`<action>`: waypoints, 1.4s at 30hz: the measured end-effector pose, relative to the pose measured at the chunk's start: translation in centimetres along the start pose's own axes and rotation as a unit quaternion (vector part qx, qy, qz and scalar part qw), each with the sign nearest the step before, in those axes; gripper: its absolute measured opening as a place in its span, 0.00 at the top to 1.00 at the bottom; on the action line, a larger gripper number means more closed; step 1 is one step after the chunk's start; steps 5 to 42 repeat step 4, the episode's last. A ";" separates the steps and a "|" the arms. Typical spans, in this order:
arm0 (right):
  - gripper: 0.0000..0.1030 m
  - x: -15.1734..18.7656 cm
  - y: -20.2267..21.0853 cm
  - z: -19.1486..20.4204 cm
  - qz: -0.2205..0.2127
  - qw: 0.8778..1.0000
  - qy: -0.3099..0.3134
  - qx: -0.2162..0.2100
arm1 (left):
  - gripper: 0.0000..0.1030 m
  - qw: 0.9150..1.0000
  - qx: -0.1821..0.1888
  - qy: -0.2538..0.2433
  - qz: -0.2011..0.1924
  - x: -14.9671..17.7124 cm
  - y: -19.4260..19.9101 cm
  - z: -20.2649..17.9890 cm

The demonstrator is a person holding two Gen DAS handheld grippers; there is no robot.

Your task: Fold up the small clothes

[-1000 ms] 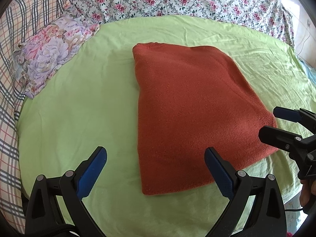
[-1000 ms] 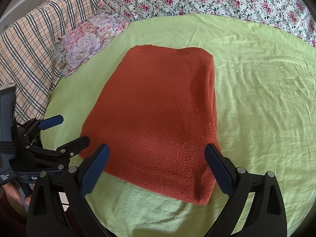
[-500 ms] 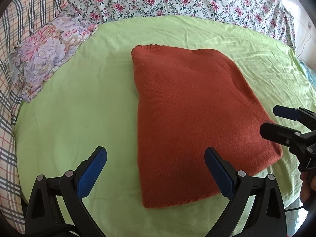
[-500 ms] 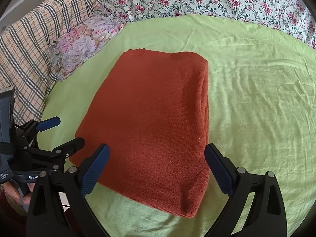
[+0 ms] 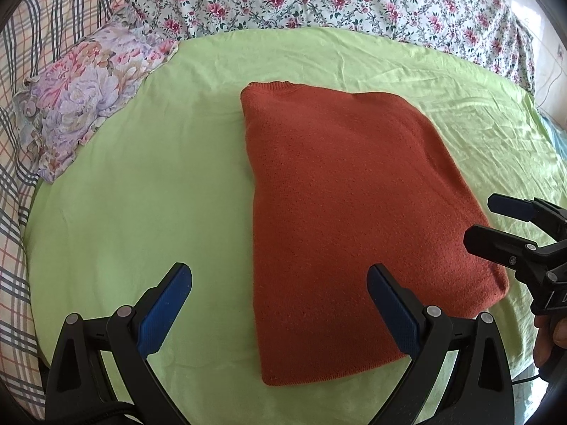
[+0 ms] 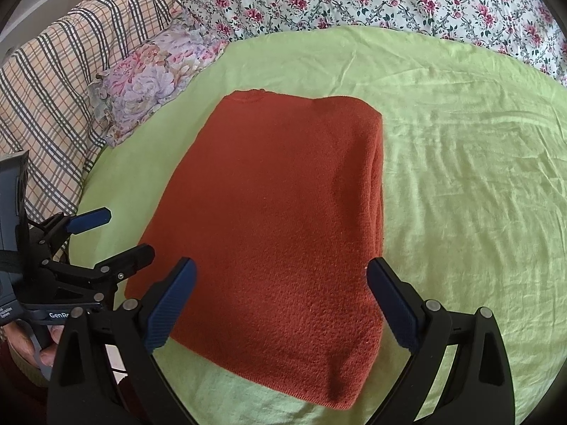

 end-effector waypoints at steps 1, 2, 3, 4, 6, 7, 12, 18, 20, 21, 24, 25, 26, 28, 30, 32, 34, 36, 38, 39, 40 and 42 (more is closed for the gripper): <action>0.06 0.0 -0.1 0.0 0.000 1.000 -0.001 0.000 | 0.03 1.000 -0.001 0.001 0.001 0.0 -0.1 0.0; 0.06 0.0 -0.2 0.0 0.000 1.000 -0.003 -0.001 | 0.03 1.000 -0.002 0.002 0.002 0.1 -0.3 0.1; 0.06 0.0 -0.3 0.1 0.000 1.000 -0.004 -0.002 | 0.03 1.000 -0.001 0.003 0.004 0.2 -0.4 0.0; 0.06 0.0 -0.3 0.1 0.001 1.000 -0.004 -0.004 | 0.03 1.000 0.002 0.005 0.007 0.3 -0.5 -0.1; 0.06 0.0 -0.3 0.1 0.001 1.000 -0.004 -0.004 | 0.03 1.000 0.002 0.005 0.007 0.3 -0.5 -0.1; 0.06 0.0 -0.3 0.1 0.001 1.000 -0.004 -0.004 | 0.03 1.000 0.002 0.005 0.007 0.3 -0.5 -0.1; 0.06 0.0 -0.3 0.1 0.001 1.000 -0.004 -0.004 | 0.03 1.000 0.002 0.005 0.007 0.3 -0.5 -0.1; 0.06 0.0 -0.3 0.1 0.001 1.000 -0.004 -0.004 | 0.03 1.000 0.002 0.005 0.007 0.3 -0.5 -0.1; 0.06 0.0 -0.3 0.1 0.001 1.000 -0.004 -0.004 | 0.03 1.000 0.002 0.005 0.007 0.3 -0.5 -0.1; 0.06 0.0 -0.3 0.1 0.001 1.000 -0.004 -0.004 | 0.03 1.000 0.002 0.005 0.007 0.3 -0.5 -0.1; 0.06 0.0 -0.3 0.1 0.001 1.000 -0.004 -0.004 | 0.03 1.000 0.002 0.005 0.007 0.3 -0.5 -0.1; 0.06 0.0 -0.3 0.1 0.001 1.000 -0.004 -0.004 | 0.03 1.000 0.002 0.005 0.007 0.3 -0.5 -0.1; 0.06 0.0 -0.3 0.1 0.001 1.000 -0.004 -0.004 | 0.03 1.000 0.002 0.005 0.007 0.3 -0.5 -0.1; 0.06 0.0 -0.3 0.1 0.001 1.000 -0.004 -0.004 | 0.03 1.000 0.002 0.005 0.007 0.3 -0.5 -0.1; 0.06 0.0 -0.3 0.1 0.001 1.000 -0.004 -0.004 | 0.03 1.000 0.002 0.005 0.007 0.3 -0.5 -0.1; 0.06 0.0 -0.3 0.1 0.001 1.000 -0.004 -0.004 | 0.03 1.000 0.002 0.005 0.007 0.3 -0.5 -0.1; 0.06 0.0 -0.3 0.1 0.001 1.000 -0.004 -0.004 | 0.03 1.000 0.002 0.005 0.007 0.3 -0.5 -0.1; 0.06 0.0 -0.3 0.1 0.001 1.000 -0.004 -0.004 | 0.03 1.000 0.002 0.005 0.007 0.3 -0.5 -0.1; 0.06 0.0 -0.3 0.1 0.001 1.000 -0.004 -0.004 | 0.03 1.000 0.002 0.005 0.007 0.3 -0.5 -0.1; 0.06 0.0 -0.3 0.1 0.001 1.000 -0.004 -0.004 | 0.03 1.000 0.002 0.005 0.007 0.3 -0.5 -0.1; 0.06 0.0 -0.3 0.1 0.001 1.000 -0.004 -0.004 | 0.03 1.000 0.002 0.005 0.007 0.3 -0.5 -0.1; 0.06 0.0 -0.3 0.1 0.001 1.000 -0.004 -0.004 | 0.03 1.000 0.002 0.005 0.007 0.3 -0.5 -0.1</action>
Point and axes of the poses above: each gripper's, at about its wrist camera, not at the fingertips, and y roughly against the way its jaws point, z to its left, x to its underside, the point moved 7 cm from there along -y, roughly the way its jaws point
